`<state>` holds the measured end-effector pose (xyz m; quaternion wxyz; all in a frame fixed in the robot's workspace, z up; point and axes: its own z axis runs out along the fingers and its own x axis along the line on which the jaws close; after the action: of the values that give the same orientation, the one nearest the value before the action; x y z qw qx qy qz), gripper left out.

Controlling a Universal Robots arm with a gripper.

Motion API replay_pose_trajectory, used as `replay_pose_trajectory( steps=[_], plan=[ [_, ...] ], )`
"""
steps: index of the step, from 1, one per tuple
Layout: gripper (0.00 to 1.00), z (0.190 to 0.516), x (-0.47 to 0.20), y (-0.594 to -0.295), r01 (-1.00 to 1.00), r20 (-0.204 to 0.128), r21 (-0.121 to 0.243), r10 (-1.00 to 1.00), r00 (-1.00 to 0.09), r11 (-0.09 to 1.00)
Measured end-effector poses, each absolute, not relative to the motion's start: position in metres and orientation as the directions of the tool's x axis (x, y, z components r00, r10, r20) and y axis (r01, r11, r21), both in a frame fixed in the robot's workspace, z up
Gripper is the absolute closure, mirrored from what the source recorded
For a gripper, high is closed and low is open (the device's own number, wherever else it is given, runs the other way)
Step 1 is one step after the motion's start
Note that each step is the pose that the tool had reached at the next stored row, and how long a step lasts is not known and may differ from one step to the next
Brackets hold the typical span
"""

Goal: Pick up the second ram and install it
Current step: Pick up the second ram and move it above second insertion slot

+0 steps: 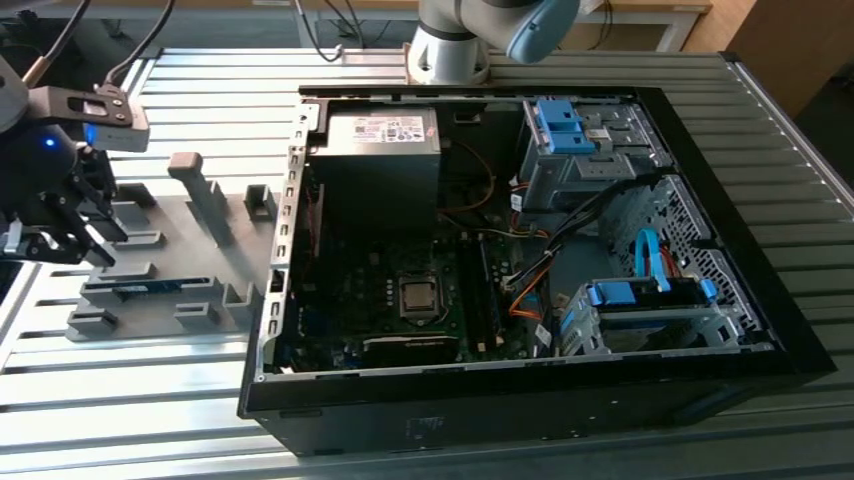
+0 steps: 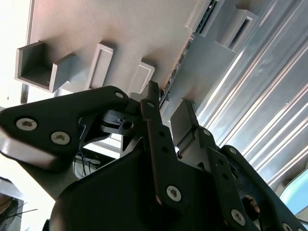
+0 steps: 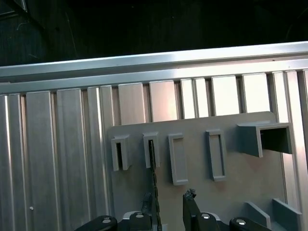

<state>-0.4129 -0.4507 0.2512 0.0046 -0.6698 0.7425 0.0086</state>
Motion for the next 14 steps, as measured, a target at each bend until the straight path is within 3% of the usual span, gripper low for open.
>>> replay_pose_trajectory(
  steps=[14],
  plan=[
    [0.62, 0.229, -0.413, -0.457, -0.995, -0.019, -0.001, -0.995, -0.103, 0.103]
  ],
)
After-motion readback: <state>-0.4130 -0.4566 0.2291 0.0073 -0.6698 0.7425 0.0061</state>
